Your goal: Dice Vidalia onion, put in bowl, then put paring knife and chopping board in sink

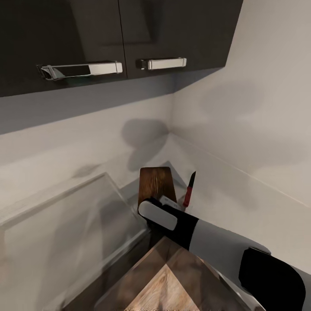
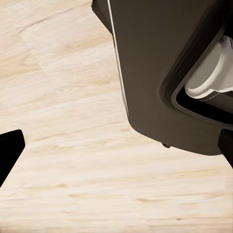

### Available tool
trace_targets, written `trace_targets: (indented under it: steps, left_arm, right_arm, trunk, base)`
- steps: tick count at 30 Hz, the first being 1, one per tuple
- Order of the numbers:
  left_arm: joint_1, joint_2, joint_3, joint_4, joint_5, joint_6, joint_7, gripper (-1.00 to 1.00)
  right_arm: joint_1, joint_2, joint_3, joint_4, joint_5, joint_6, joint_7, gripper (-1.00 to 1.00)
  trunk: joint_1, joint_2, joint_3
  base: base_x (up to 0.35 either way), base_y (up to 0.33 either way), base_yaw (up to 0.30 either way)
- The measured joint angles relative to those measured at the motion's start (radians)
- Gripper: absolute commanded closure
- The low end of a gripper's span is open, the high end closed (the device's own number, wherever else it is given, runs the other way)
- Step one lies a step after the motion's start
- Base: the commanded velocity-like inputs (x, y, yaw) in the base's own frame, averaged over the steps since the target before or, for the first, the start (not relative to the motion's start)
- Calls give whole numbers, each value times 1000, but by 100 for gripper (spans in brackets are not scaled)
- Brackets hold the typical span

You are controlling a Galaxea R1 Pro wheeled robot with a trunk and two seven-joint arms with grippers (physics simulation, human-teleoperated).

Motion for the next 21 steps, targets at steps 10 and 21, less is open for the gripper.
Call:
trace_targets:
  steps: [10, 21]
  left_arm:
    - [0, 0, -1, 0, 0, 0, 0, -100]
    - [0, 0, 0, 0, 0, 0, 0, -100]
  right_arm:
    - [0, 0, -2, -162, 161, 44, -79, -100]
    - [0, 0, -65, -156, 178, 100, -74, -100]
  trunk:
    - [0, 0, -7]
    - [0, 0, -7]
  base:
    - [0, 0, 0]
    - [0, 0, 0]
